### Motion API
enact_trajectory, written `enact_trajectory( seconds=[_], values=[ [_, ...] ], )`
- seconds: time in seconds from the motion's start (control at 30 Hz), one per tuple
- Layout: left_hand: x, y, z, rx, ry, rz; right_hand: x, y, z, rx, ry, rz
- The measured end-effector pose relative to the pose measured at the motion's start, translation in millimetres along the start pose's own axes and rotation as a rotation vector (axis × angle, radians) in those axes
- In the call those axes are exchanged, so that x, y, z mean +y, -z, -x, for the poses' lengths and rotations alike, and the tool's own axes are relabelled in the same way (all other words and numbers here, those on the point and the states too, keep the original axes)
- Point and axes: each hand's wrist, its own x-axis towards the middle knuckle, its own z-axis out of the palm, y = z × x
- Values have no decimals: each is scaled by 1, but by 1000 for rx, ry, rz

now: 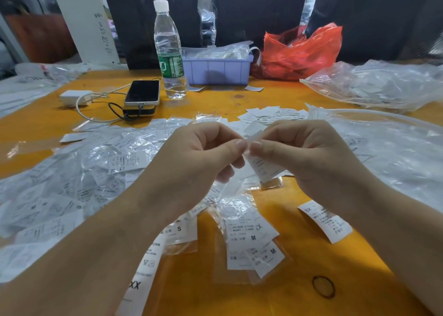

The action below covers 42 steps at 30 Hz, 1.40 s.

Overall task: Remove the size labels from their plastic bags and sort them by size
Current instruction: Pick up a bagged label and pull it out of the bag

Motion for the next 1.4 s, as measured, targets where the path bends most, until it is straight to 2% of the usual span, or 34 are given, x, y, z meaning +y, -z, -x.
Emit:
enact_trajectory(
  seconds=[0.27, 0.5, 0.83, 1.03, 1.4],
  values=[
    [1, 2, -1, 48, 35, 88, 0, 1, -1, 9, -29, 10],
    [0, 2, -1, -74, 52, 55, -3, -1, 1, 1, 17, -39],
    [-1, 3, -2, 109, 50, 79, -11, 1, -1, 210, -43, -170],
    [-2, -2, -2, 40, 63, 50, -10, 3, 0, 247, 29, -169],
    [-3, -2, -1, -40, 57, 41, -8, -1, 3, 201, 75, -77]
  ],
)
